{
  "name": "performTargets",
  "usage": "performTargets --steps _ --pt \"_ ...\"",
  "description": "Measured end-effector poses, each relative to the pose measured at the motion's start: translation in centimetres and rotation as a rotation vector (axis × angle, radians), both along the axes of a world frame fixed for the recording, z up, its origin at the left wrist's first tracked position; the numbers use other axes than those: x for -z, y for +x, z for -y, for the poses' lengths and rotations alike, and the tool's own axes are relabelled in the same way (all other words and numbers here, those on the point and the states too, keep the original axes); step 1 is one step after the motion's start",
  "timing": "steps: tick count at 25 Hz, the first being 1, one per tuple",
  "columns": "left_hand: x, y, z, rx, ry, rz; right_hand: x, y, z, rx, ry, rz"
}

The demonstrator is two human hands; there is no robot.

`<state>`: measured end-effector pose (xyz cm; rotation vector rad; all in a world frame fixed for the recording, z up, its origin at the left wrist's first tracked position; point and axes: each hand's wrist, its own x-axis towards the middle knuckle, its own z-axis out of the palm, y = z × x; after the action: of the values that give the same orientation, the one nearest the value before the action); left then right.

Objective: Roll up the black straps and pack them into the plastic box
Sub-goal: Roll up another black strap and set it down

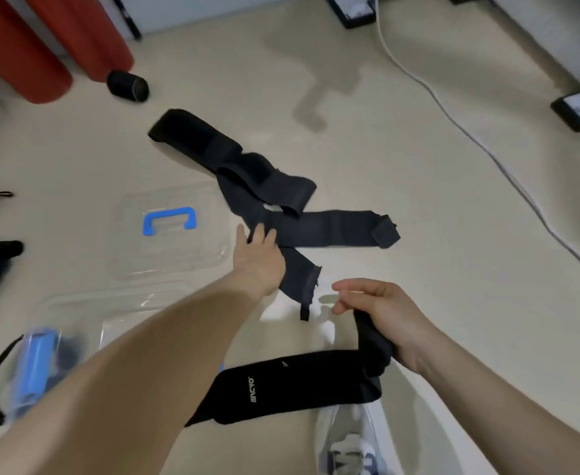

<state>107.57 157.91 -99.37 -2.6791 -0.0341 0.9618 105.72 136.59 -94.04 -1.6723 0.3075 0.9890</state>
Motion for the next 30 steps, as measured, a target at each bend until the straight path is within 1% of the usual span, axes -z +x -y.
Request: performTargets --steps 1,2,3,4,5,6,7,8,9,10,11,12,13,14,15,16,17,18,19,20,21,23,24,25,27,28,29,30 --pt "0.2 -0.3 -0.4 -0.132 -0.179 0.122 0.2 0.1 -0.2 0.012 0.033 -0.051" --pt "-0.6 -0.5 -0.6 -0.370 -0.454 0.330 0.2 0.1 -0.3 0.005 0.040 -0.089" --pt "-2.4 -0.8 -0.8 -0.665 -0.746 0.540 -0.2 -0.2 -0.3 0.009 0.029 -0.108" --pt "-4.9 -1.3 -1.1 -0.954 -1.033 0.710 -0.6 -0.4 -0.1 0.030 0.021 -0.114" --pt "-7.8 -2.0 -1.5 -1.215 -1.309 0.828 -1.1 -0.5 -0.1 0.059 0.037 -0.128" --pt "-10.4 -3.1 -1.7 -1.400 -1.538 0.852 -1.7 -0.4 0.0 0.084 0.067 -0.152" --pt "-12.1 -4.5 -1.7 -1.487 -1.672 0.831 -2.5 -0.3 -0.3 0.092 0.103 -0.196" --pt "-13.2 -5.9 -1.4 -1.474 -1.672 0.784 -3.1 -0.3 -0.8 0.077 0.147 -0.231" --pt "-13.4 -7.3 -0.8 -1.381 -1.533 0.712 -3.3 -0.6 -1.5 0.042 0.187 -0.259" --pt "-12.6 -8.4 0.3 -1.228 -1.314 0.615 -3.1 -1.2 -2.4 -0.017 0.188 -0.239" --pt "-11.2 -9.4 1.4 -1.046 -1.087 0.507 -2.6 -2.1 -3.3 -0.076 0.148 -0.167" --pt "-9.7 -10.0 2.4 -0.888 -0.912 0.427 -1.9 -3.0 -4.0 -0.117 0.079 -0.080" --pt "-8.4 -10.3 3.0 -0.772 -0.804 0.371 -1.0 -3.9 -4.2 -0.143 0.005 0.001" --pt "-7.2 -10.1 3.4 -0.712 -0.750 0.345 -0.3 -4.6 -3.8 -0.183 -0.086 0.067" --pt "-6.1 -9.7 3.5 -0.701 -0.721 0.337 0.4 -4.8 -2.8 -0.235 -0.204 0.136" --pt "-5.2 -9.2 3.4 -0.727 -0.696 0.328 0.6 -4.5 -1.4 -0.354 -0.367 0.205" --pt "-3.7 -8.5 3.2 -0.785 -0.666 0.285 1.3 -4.0 0.0 -0.502 -0.532 0.225" --pt "-2.1 -8.1 3.1 -0.855 -0.636 0.217 2.1 -3.4 1.3 -0.673 -0.660 0.192" --pt "-0.8 -8.1 3.3 -0.916 -0.614 0.140 2.7 -2.9 2.3 -0.853 -0.708 0.132" --pt "0.2 -8.4 3.6 -0.951 -0.594 0.078 3.4 -2.5 3.0 -1.013 -0.697 0.063" --pt "0.9 -8.9 4.1 -0.947 -0.575 0.047 4.0 -2.4 3.1 -1.104 -0.675 0.035" --pt "1.6 -10.4 4.6 -0.859 -0.532 0.061 4.9 -2.7 2.4 -1.118 -0.644 0.093" --pt "1.6 -11.3 4.8 -0.799 -0.525 0.080 5.2 -3.3 1.9 -1.130 -0.651 0.167" --pt "1.3 -12.2 4.9 -0.762 -0.558 0.102 5.5 -4.1 1.3 -1.180 -0.659 0.244" --pt "0.0 -13.8 5.4 -0.786 -0.706 0.153 5.9 -5.9 0.3 -1.275 -0.672 0.344" --pt "-1.3 -14.3 5.6 -0.812 -0.780 0.213 5.9 -6.4 -0.1 -1.266 -0.660 0.393" --pt "-3.1 -14.5 5.8 -0.839 -0.864 0.310 5.5 -6.4 -0.3 -1.193 -0.618 0.453" --pt "-5.5 -14.4 6.0 -0.870 -0.963 0.422 4.3 -6.1 -0.5 -1.068 -0.559 0.452"
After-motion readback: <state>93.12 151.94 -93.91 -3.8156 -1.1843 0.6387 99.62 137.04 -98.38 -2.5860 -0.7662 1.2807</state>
